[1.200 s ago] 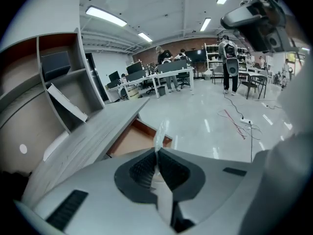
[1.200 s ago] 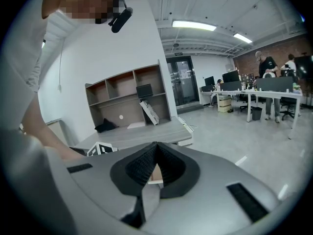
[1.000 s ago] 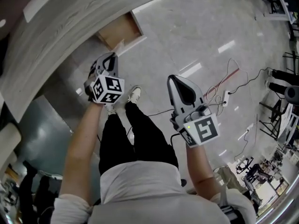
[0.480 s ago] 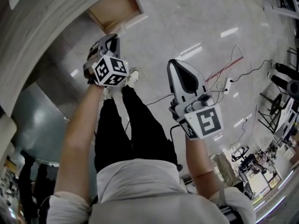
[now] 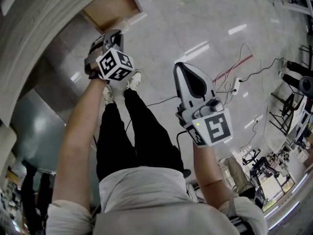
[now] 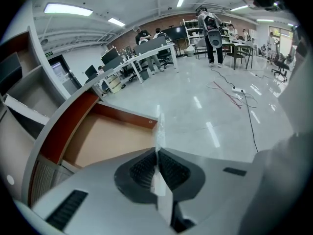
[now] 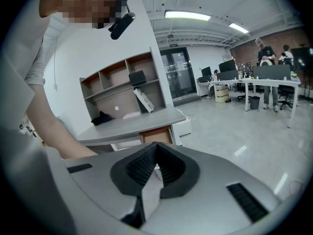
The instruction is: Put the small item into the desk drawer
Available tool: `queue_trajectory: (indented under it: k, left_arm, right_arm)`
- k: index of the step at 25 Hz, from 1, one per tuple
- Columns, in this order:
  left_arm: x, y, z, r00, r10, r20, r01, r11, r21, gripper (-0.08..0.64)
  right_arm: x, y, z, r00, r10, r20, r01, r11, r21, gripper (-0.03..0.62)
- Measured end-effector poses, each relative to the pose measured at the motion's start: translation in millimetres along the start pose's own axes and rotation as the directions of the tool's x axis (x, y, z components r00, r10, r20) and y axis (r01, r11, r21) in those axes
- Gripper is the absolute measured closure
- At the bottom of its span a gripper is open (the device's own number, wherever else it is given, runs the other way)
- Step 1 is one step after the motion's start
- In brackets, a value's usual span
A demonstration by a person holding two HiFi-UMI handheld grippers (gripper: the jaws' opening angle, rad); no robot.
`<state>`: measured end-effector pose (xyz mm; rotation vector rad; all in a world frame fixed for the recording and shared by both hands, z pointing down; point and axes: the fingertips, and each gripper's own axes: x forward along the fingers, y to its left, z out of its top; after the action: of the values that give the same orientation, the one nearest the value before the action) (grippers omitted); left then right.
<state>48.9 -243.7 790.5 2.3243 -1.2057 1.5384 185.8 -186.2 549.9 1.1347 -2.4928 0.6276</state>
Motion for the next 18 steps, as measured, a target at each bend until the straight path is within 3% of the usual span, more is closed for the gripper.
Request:
queue_trajectory:
  k: [18]
  left_arm:
    - [26, -8, 6, 0.996, -0.091, -0.018, 0.090, 0.995, -0.044, 0.537]
  right_arm:
    - [-20, -31, -6, 0.997, -0.082, -0.005, 0.082, 0.996, 0.028, 0.569]
